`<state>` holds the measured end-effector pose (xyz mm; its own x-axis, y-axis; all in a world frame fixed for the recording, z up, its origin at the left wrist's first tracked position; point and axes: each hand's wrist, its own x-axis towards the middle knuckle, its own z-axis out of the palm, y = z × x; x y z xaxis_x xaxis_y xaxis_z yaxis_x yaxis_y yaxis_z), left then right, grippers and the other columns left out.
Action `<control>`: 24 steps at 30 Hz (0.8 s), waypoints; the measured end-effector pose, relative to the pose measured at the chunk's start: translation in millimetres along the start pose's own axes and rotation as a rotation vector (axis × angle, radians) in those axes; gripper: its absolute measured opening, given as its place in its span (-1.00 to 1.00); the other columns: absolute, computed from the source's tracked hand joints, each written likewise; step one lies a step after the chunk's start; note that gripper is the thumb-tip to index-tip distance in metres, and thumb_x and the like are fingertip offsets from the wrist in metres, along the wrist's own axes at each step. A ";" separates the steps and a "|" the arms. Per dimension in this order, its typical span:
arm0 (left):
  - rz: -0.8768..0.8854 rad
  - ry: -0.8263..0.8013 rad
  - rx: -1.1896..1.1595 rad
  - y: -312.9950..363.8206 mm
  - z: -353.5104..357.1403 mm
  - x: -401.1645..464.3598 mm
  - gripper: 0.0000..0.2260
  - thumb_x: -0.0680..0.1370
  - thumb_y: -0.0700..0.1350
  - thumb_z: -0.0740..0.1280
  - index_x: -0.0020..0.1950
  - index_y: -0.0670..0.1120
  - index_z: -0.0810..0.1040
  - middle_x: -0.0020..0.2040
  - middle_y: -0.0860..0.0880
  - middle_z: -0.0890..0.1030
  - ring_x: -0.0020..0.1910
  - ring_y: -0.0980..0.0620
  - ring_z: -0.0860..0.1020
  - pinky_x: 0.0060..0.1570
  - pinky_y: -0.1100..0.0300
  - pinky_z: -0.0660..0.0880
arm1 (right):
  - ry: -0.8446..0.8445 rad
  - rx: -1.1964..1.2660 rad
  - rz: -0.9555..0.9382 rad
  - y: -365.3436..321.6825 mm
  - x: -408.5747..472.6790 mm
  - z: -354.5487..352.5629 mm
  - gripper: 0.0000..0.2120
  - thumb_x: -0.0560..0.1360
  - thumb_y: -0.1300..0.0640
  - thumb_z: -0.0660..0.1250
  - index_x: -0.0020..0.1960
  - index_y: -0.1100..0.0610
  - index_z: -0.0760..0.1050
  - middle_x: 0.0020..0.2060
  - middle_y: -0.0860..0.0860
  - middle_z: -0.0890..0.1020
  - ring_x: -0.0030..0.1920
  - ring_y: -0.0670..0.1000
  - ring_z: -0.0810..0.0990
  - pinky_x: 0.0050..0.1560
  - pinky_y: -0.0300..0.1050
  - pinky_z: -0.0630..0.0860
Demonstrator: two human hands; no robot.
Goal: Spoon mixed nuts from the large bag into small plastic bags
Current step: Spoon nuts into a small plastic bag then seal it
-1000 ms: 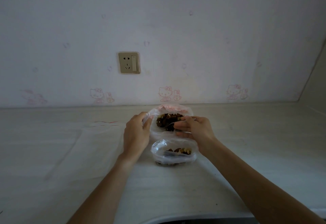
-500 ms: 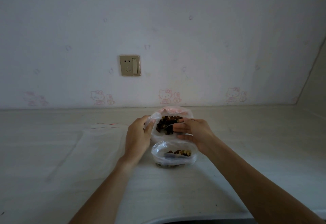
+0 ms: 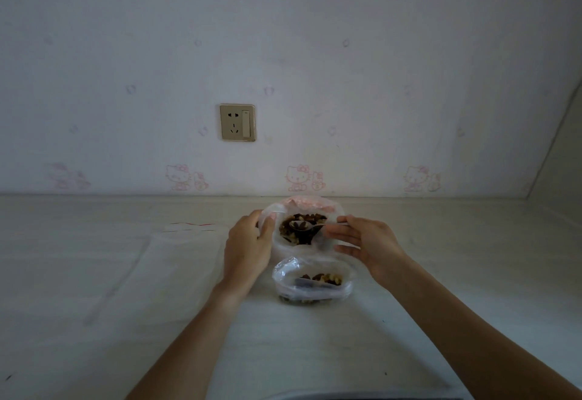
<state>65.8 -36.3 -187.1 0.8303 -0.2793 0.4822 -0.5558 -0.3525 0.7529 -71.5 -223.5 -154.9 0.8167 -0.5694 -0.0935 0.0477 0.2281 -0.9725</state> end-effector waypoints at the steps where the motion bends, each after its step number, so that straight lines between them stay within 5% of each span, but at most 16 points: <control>1: -0.010 -0.002 0.002 1.3 -1.2 -0.5 -0.69 0.65 0.15 0.26 -0.14 -0.03 0.52 -0.25 -0.02 0.55 -0.25 -0.07 0.52 -0.16 -0.04 0.51 | -0.006 -0.011 -0.010 -2.8 -1.8 -3.0 -0.75 0.71 0.16 0.18 0.21 0.28 0.57 -0.02 0.18 0.76 0.03 0.12 0.76 0.03 0.06 0.65; 5: -0.058 0.035 0.062 10.7 -10.1 -3.8 -0.67 0.56 0.27 0.35 0.14 0.06 0.59 0.01 0.07 0.59 -0.05 0.03 0.58 0.00 0.00 0.56 | -0.034 -0.041 -0.061 -16.8 -15.0 -13.8 -0.74 0.71 0.16 0.18 0.20 0.29 0.57 -0.02 0.20 0.76 0.02 0.14 0.76 0.04 0.08 0.65; 10: -0.010 0.059 0.073 24.0 -26.0 -11.7 -0.73 0.52 0.24 0.43 -0.06 0.07 0.52 -0.15 0.11 0.58 -0.18 0.12 0.57 -0.18 0.11 0.52 | -0.069 -0.037 -0.103 -31.6 -35.8 -25.5 -0.72 0.72 0.16 0.16 0.16 0.31 0.58 -0.03 0.25 0.75 0.03 0.20 0.75 -0.06 0.03 0.67; 19: 0.011 -0.326 0.194 23.4 -44.4 -49.9 -0.45 0.61 0.34 0.20 -0.35 -0.07 0.49 -0.43 0.01 0.53 -0.43 0.04 0.49 -0.31 0.13 0.37 | -0.141 -0.127 -0.130 -27.7 -74.9 -40.9 -0.69 0.73 0.14 0.15 0.09 0.31 0.59 -0.09 0.28 0.74 -0.02 0.24 0.75 -0.17 -0.03 0.69; 24: 0.020 -0.368 0.054 30.8 -42.9 -54.9 -0.77 0.62 0.02 0.41 -0.20 0.00 0.70 -0.30 0.12 0.68 -0.32 0.18 0.62 -0.23 0.27 0.49 | -0.201 -0.323 -0.225 -21.9 -87.6 -26.9 -0.70 0.73 0.12 0.16 0.11 0.26 0.62 -0.13 0.18 0.76 -0.06 0.15 0.76 -0.11 -0.02 0.67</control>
<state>4.8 6.5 -171.1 0.7548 -0.5855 0.2957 -0.5811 -0.3879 0.7154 -159.6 -199.8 -131.2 0.9036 -0.4047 0.1403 0.0805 -0.1612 -0.9836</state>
